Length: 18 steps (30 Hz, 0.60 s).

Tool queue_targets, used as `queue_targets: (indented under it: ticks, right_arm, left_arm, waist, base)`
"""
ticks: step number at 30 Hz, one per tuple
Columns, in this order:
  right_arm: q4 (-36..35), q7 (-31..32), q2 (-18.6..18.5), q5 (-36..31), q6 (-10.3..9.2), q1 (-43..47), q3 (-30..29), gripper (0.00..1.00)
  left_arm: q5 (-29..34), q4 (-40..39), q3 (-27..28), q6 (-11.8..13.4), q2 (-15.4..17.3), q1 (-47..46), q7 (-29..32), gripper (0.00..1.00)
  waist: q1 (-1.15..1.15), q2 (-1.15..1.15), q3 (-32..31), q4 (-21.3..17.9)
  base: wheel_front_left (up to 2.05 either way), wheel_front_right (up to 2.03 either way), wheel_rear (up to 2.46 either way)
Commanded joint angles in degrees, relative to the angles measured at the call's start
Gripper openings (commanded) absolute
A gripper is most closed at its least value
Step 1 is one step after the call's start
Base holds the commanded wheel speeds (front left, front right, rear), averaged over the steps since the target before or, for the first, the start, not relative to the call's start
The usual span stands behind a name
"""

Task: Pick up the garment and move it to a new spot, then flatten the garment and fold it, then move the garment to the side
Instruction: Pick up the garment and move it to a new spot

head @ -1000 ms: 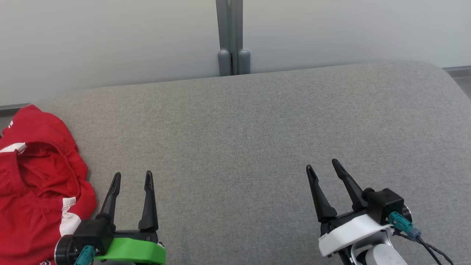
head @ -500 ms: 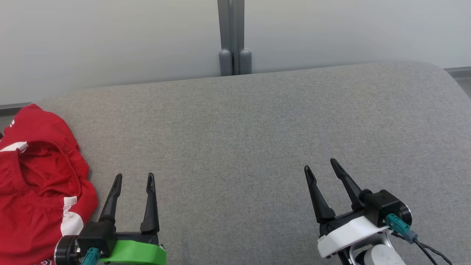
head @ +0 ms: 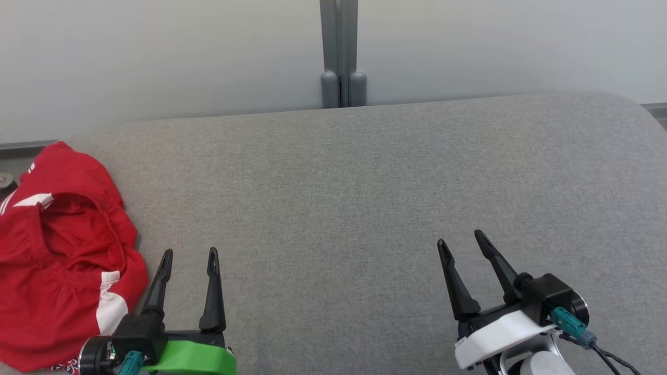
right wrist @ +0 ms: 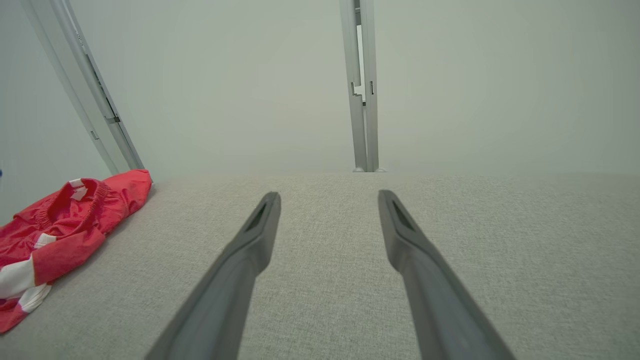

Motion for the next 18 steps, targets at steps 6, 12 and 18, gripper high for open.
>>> queue_targets:
  ticks: [6, 12, 18]
  right_arm:
    - [-0.28, -0.18, -0.18, 0.20, 0.03, 0.85, -0.35, 1.00]
    - [-0.25, -0.19, -0.18, 0.32, 0.03, 1.25, -0.60, 1.00]
    - [-0.50, -0.18, -0.18, 0.32, 0.03, 1.54, -0.79, 1.00]
  left_arm:
    - [0.27, 0.47, -0.03, 0.33, 0.39, 0.73, -0.03, 1.00]
    - [0.57, 0.85, 0.67, 0.29, 0.39, 1.09, -0.03, 1.00]
    - [0.69, 0.85, 1.53, 0.51, 0.37, 1.67, -0.04, 1.00]
  waist:
    - [0.00, 0.00, 0.16, 5.68]
    - [0.00, 0.00, 0.40, 11.12]
    - [0.00, 0.00, 0.98, 15.50]
  base:
    - [0.00, 0.00, 0.00]
    - [0.00, 0.00, 0.00]
    - [0.00, 0.00, 0.00]
